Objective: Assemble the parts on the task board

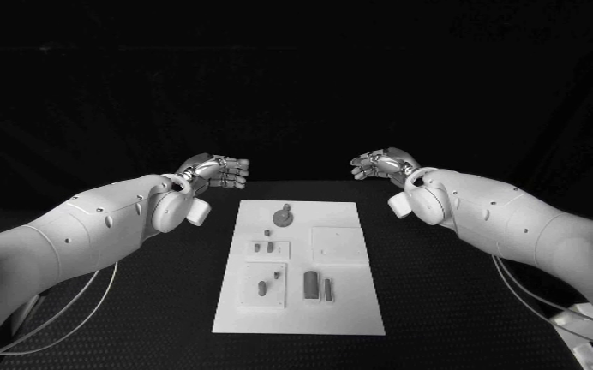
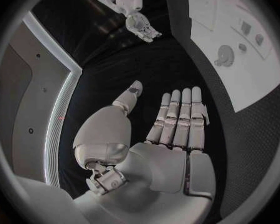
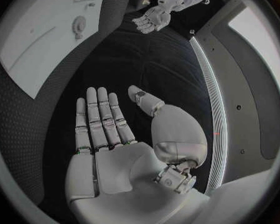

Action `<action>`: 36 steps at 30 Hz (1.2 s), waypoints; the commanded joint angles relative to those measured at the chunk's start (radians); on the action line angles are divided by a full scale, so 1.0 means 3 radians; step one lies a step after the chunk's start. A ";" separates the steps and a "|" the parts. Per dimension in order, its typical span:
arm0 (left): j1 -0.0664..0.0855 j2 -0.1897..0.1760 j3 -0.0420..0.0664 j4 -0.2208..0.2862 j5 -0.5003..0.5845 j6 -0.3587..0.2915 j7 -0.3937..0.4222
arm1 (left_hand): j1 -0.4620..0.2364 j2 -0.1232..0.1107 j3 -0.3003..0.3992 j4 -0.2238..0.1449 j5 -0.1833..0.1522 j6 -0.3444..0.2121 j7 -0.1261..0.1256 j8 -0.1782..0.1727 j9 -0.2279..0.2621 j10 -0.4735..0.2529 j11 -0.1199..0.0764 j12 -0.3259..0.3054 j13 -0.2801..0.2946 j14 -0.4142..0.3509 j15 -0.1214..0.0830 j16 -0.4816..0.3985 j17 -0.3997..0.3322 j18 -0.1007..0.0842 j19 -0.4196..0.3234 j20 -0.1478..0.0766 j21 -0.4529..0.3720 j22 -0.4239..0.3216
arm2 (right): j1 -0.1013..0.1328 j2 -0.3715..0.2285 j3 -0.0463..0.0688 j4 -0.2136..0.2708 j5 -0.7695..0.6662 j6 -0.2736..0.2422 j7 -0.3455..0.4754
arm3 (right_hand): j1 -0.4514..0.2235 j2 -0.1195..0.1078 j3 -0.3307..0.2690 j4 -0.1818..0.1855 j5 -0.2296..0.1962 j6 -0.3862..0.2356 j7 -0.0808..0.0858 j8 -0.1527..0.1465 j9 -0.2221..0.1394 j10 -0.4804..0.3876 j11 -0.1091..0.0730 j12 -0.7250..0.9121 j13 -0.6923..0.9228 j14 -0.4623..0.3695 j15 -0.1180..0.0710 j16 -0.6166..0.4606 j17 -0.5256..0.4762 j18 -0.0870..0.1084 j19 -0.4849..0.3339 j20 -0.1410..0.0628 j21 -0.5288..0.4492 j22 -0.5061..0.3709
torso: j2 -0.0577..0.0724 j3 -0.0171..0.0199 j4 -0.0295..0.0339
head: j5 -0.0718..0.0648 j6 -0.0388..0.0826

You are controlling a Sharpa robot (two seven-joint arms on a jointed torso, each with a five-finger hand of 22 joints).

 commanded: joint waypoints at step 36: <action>-0.0366 -0.0448 0.0417 0.1597 0.0444 -0.1776 0.0668 | -0.2890 0.0066 -0.1306 0.0942 -0.0177 -0.2328 -0.0500 -0.1274 -0.1397 -0.3108 -0.0428 -0.0213 -0.0736 -0.2703 -0.0438 -0.0456 -0.2668 -0.0050 -0.2709 -0.0110 -0.0209 -0.2719 | -0.0191 -0.0552 0.0196 0.1842 0.0791 -0.1584 0.0633 | -0.2867 0.0092 -0.2412 0.0822 -0.0310 -0.2638 -0.0591 -0.0660 -0.1959 -0.3017 -0.0503 -0.1074 -0.1198 -0.2557 -0.0510 -0.1671 -0.1527 -0.0433 -0.1509 -0.0664 -0.0997 -0.3786 | 0.0089 0.0092 -0.0040 | 0.0124 0.0414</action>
